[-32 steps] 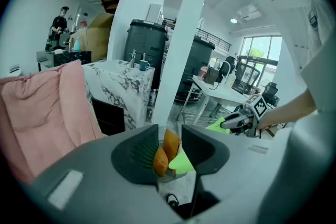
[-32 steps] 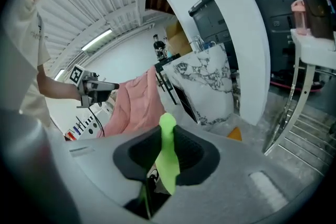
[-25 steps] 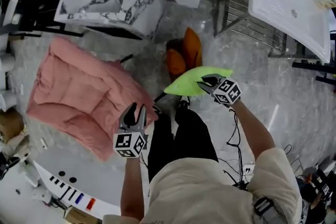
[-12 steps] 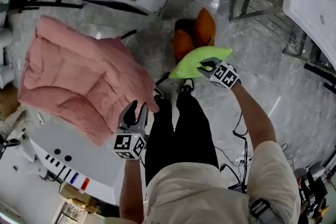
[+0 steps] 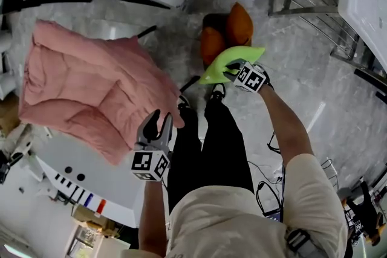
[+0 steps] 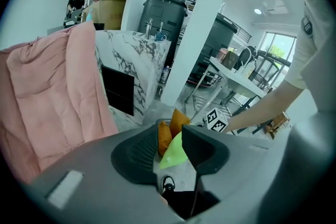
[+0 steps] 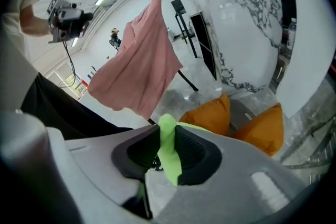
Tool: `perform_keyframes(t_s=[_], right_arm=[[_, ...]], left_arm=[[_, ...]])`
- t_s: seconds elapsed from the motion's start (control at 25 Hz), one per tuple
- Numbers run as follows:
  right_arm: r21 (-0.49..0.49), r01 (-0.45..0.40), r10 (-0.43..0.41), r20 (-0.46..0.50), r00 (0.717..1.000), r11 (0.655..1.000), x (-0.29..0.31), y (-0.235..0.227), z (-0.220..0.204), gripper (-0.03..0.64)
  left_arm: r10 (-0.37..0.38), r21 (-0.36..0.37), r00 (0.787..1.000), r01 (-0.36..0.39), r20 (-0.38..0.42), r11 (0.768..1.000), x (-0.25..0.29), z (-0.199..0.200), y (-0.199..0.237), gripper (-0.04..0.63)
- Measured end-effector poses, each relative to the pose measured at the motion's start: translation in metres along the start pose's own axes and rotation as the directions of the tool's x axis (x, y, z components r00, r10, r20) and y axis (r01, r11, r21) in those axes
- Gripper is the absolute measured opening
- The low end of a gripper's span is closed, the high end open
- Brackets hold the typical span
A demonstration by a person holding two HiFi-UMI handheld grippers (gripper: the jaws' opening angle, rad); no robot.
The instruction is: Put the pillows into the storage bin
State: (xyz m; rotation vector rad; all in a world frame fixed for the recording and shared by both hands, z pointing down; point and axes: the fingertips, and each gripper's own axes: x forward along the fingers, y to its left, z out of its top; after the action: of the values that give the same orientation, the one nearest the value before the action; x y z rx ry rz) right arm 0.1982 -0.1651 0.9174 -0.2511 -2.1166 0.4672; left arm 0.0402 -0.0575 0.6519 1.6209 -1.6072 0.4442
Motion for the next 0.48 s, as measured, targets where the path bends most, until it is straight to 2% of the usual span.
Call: perform_keyframes(t_s=[0.12,0.32,0.4,0.48], right_arm=[[-0.017,0.0,-0.001,-0.045,0.999,1.0,0.019,0.016,-0.006,0.097],[0.021,0.061,-0.06,-0.04,0.997,0.998,0.03,0.03,-0.01,0.107],[0.052,0.076,-0.075,-0.024,0.997,0.996,0.03,0.035,-0.012,0.135],[0.084,0.107,-0.106,-0.007,0.994,0.991,0.029,0.038,-0.011,0.193]], left_arm=[[-0.016,0.006,1.0,0.016,-0.005,1.0,0.005,0.003,-0.003,0.153],[-0.034,0.015,0.999,0.034,-0.009,0.999,0.011,0.005,-0.005,0.153],[-0.041,0.015,0.999,0.042,-0.008,0.999,0.011,0.005,-0.006,0.153],[-0.051,0.019,0.999,0.052,-0.005,0.998,0.012,0.006,-0.008,0.153]])
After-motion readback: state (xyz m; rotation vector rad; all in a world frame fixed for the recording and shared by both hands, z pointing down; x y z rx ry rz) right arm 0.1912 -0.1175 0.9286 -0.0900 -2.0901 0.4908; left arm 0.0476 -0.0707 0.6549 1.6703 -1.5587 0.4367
